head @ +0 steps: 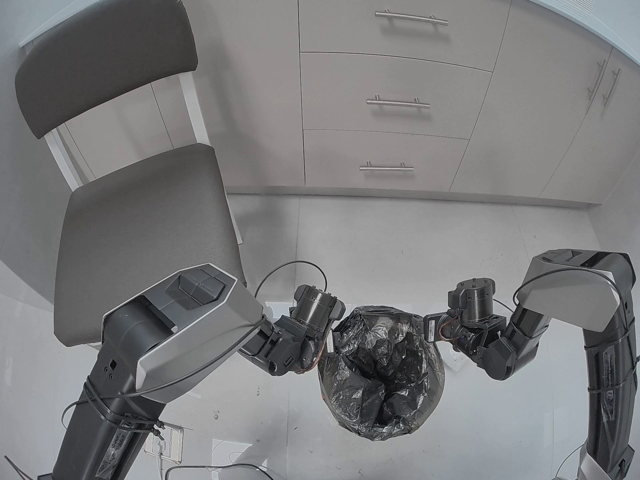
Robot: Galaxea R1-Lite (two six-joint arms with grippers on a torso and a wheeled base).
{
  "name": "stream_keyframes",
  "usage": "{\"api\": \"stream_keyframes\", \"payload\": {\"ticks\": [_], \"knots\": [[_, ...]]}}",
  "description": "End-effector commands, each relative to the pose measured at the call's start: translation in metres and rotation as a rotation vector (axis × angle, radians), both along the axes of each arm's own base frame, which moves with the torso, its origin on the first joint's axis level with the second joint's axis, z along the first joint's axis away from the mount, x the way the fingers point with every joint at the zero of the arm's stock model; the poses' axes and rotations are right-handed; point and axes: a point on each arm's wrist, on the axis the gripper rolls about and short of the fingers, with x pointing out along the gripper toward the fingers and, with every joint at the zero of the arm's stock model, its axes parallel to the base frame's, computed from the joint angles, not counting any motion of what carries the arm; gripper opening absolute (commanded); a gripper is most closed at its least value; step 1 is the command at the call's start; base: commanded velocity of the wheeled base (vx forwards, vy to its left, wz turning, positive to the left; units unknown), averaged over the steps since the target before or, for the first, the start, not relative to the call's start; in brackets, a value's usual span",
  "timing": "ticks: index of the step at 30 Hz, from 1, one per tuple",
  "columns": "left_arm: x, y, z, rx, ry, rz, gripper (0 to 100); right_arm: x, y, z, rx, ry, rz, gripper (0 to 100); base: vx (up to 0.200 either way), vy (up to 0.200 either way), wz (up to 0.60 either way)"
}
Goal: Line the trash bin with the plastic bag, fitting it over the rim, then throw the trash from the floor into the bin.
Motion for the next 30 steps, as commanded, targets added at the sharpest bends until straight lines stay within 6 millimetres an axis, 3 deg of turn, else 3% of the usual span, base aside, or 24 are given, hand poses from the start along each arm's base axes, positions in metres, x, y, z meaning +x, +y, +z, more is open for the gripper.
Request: {"api": "stream_keyframes", "payload": {"ticks": [1,15,30], "knots": [[0.0,0.0,0.0,-0.001,-0.001,0.0,100,0.002,0.0,-0.001,0.003,-0.001,-0.005,100,0.0,0.0,0.0],[0.0,0.0,0.001,-0.003,-0.002,0.003,100,0.015,-0.018,-0.019,-0.02,0.051,-0.054,100,0.0,0.0,0.0],[-0.001,0.001,0.0,-0.001,0.0,0.005,100,0.018,-0.017,-0.024,-0.027,0.127,-0.06,100,0.0,0.0,0.0]]}}
